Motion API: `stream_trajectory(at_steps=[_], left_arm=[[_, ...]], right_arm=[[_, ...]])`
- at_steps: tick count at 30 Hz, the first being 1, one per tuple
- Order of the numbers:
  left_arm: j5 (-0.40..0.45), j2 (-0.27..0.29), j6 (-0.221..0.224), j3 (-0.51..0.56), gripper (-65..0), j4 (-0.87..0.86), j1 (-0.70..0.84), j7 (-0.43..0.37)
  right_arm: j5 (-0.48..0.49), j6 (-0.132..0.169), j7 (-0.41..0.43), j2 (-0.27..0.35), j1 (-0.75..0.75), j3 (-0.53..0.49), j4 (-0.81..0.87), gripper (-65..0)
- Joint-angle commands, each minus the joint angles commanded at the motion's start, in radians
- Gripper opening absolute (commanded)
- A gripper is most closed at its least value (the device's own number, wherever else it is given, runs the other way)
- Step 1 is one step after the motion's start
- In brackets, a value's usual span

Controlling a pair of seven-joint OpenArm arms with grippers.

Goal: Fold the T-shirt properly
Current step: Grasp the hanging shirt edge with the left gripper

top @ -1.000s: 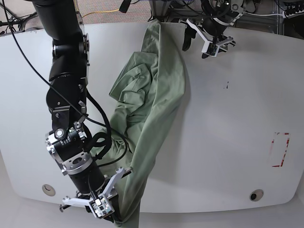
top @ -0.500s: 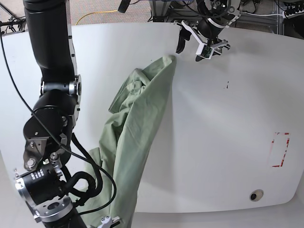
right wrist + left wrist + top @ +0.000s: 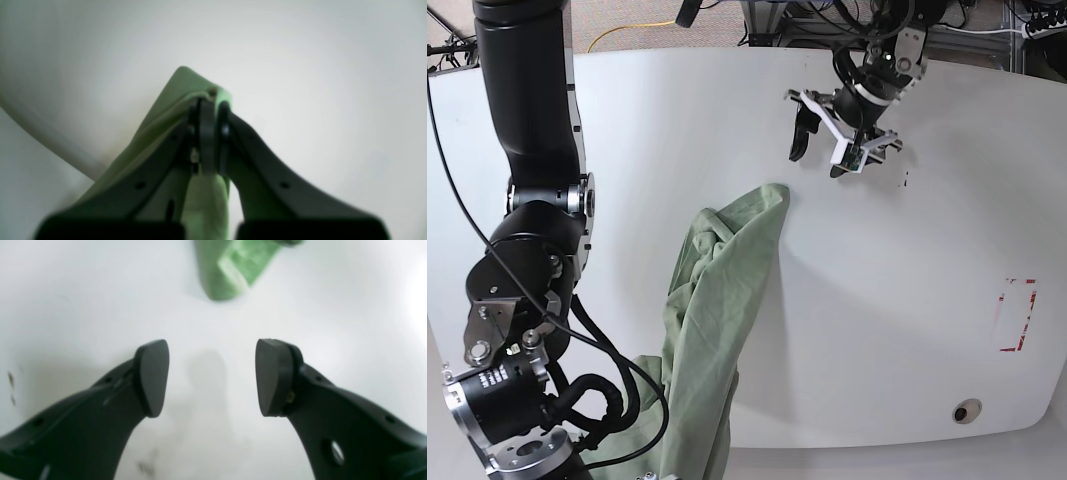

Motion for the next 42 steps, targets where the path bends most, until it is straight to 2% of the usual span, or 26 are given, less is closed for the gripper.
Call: stream_trajectory(at_steps=[3, 9, 17, 28, 29, 30, 35, 36, 37, 42], left_arm=[[-0.006, 0.006, 0.0, 0.005, -27.2, -0.06, -0.08, 0.02], [-0.002, 0.071, -0.003, 0.005, -27.2, -0.184, -0.18, 0.02], [-0.008, 0.074, -0.002, 0.074, -27.2, -0.296, -0.258, 0.012], [-0.009, 0.161, -0.003, 0.084, -28.2, -0.44, -0.361, 0.012], [-0.009, 0.163, -0.003, 0.086, -29.2, -0.445, -0.362, 0.012], [-0.009, 0.163, -0.003, 0.089, -32.8, -0.448, -0.367, 0.012], [-0.008, 0.163, -0.002, 0.087, -60.3, -0.511, -0.394, 0.012], [-0.008, 0.163, -0.002, 0.084, -62.9, -0.516, -0.394, 0.012], [-0.008, 0.163, 0.0, 0.083, -65.0, -0.522, -0.394, 0.012], [-0.008, 0.15, 0.0, 0.08, -64.6, -0.499, -0.374, 0.012]], right_arm=[[0.0, 0.0, 0.0, 0.0, -0.002, 0.0, 0.0, -65.0], [0.0, 0.0, 0.0, 0.0, -0.02, 0.002, 0.002, -65.0], [0.0, 0.0, 0.0, 0.002, -0.038, 0.002, 0.002, -65.0], [0.0, 0.0, 0.0, 0.029, -0.041, 0.002, 0.002, -65.0], [0.0, 0.0, 0.0, 0.029, -0.041, 0.002, 0.005, -65.0], [0.0, 0.0, 0.0, 0.031, -0.043, 0.002, 0.006, -65.0], [0.0, 0.0, 0.0, 0.031, -0.043, 0.005, 0.002, -65.0], [0.0, 0.0, 0.0, 0.032, -0.043, 0.005, 0.002, -65.0], [0.0, 0.0, 0.0, 0.037, -0.043, 0.005, 0.002, -65.0], [0.0, -0.002, 0.0, 0.057, -0.043, 0.005, -0.003, -65.0]])
